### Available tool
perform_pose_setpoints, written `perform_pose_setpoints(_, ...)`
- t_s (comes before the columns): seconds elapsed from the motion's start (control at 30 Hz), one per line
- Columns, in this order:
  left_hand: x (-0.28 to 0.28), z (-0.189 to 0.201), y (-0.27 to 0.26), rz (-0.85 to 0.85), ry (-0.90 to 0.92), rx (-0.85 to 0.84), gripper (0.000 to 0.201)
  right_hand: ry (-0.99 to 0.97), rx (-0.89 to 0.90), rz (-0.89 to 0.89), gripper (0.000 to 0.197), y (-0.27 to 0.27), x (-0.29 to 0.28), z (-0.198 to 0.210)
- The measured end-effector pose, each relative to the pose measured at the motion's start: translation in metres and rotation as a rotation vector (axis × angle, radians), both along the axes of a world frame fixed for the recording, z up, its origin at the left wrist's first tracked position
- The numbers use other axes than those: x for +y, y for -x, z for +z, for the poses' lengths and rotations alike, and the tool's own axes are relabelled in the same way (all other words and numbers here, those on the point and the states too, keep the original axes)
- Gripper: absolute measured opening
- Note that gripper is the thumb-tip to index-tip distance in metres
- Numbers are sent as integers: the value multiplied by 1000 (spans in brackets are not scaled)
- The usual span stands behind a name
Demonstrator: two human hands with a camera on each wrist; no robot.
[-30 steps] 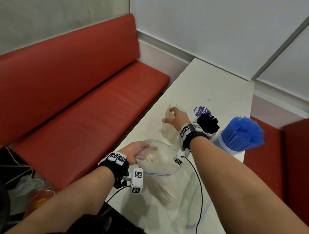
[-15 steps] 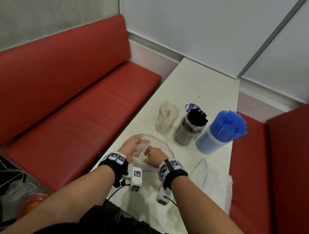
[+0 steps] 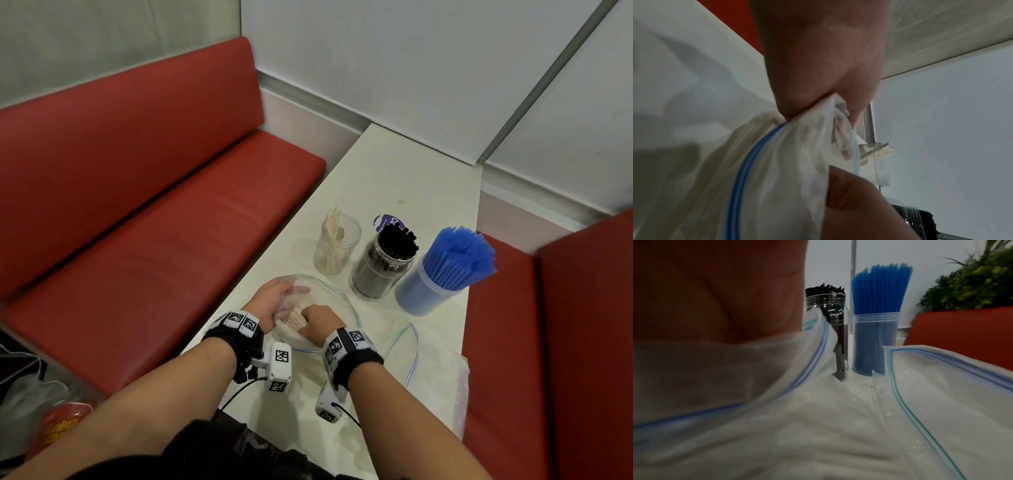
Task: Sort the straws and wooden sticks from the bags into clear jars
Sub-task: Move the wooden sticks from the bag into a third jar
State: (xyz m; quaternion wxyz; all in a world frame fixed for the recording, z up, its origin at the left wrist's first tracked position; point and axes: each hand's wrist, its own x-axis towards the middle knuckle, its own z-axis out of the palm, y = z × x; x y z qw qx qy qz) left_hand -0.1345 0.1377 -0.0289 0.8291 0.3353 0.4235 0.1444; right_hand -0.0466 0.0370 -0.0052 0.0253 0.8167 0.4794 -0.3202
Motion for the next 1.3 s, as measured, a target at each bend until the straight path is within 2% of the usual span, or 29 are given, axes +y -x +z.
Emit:
perform_pose_setpoints(0.1, 5, 0, -3, -6, -26, 66, 25, -20, 8, -8, 25, -8, -1, 6)
perform_pose_setpoints(0.2, 10, -2, -6, -45, -158, 189, 26, -53, 32, -50, 32, -16, -1, 13)
perform_pose_setpoints(0.33, 11, -5, -8, -57, -291, 279, 26, -113, 115, -126, 17, -22, 1, 22)
perform_pose_setpoints(0.5, 8, -4, -10, -102, -326, 313, 22, -211, 237, -209, 17, -28, -1, 34)
perform_pose_setpoints(0.57, 7, -4, -10, -100, -333, 347, 21, -316, 337, -272, 11, -35, 0, 47)
perform_pose_setpoints(0.73, 0, -12, -11, -27, -297, 410, 21, -602, 425, -346, 16, -69, 16, 94)
perform_pose_setpoints(0.9, 4, -13, -6, 9, -256, 410, 34, -1045, 364, -480, 22, -114, 46, 149)
perform_pose_setpoints(1.0, 1, -5, -4, -54, -212, 353, 37, -1195, 299, -558, 18, -129, 64, 155)
perform_pose_setpoints(1.1, -1, 8, 2, -153, -209, 306, 41, -1164, 306, -597, 9, -130, 76, 135)
perform_pose_setpoints(1.17, 0, 12, 6, -195, -216, 289, 45, -1091, 320, -599, 11, -126, 79, 116)
perform_pose_setpoints(1.3, 6, 17, 12, -272, -267, 301, 44, -886, 362, -581, 49, -123, 81, 87)
